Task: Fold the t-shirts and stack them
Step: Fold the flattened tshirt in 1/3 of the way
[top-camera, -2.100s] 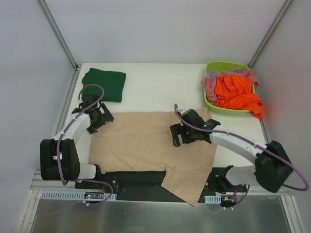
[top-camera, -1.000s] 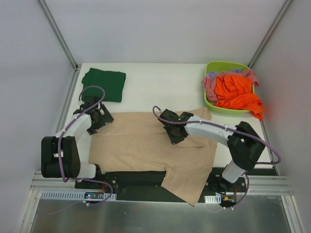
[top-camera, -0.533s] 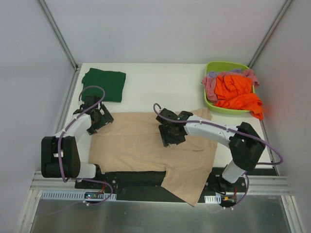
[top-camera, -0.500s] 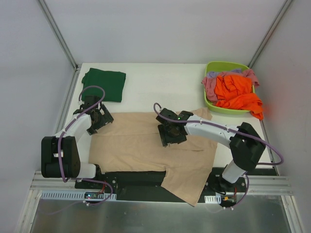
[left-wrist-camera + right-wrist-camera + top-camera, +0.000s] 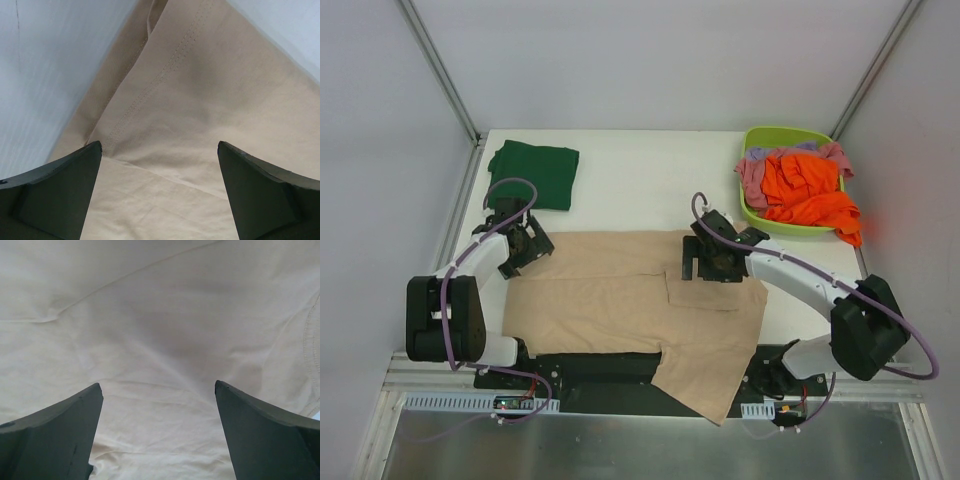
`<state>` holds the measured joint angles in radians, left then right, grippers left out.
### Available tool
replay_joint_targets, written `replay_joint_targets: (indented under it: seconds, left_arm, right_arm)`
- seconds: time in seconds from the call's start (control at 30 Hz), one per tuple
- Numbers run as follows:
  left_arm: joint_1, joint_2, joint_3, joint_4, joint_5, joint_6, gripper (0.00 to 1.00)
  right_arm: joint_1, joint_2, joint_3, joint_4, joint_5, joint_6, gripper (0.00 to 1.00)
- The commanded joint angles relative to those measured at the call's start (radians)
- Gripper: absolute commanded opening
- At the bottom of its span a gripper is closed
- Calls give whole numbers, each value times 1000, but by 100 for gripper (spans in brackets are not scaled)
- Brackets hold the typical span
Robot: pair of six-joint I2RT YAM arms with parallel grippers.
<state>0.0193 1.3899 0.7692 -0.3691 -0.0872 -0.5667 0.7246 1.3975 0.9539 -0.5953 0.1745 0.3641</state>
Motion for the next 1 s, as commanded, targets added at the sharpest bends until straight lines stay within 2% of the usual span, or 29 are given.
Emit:
replay_joint_targets:
  seconds: [0.0, 0.17, 0.33, 0.77, 0.97]
  left_arm:
    - [7, 21, 4, 10, -23, -5, 99]
    - [33, 70, 18, 4, -22, -18, 99]
    - [73, 109, 47, -13, -45, -22, 99]
    - [111, 337, 324, -93, -109, -13, 99]
    - [111, 347, 371, -111, -95, -12, 99]
  right_arm:
    - [-66, 49, -52, 98, -66, 1, 96]
    - [-129, 164, -34, 132, -99, -46, 96]
    - [-136, 245, 20, 144, -116, -105, 96]
    - [-206, 419, 206, 163, -161, -205, 96]
    - [-237, 449, 262, 177, -230, -229, 96]
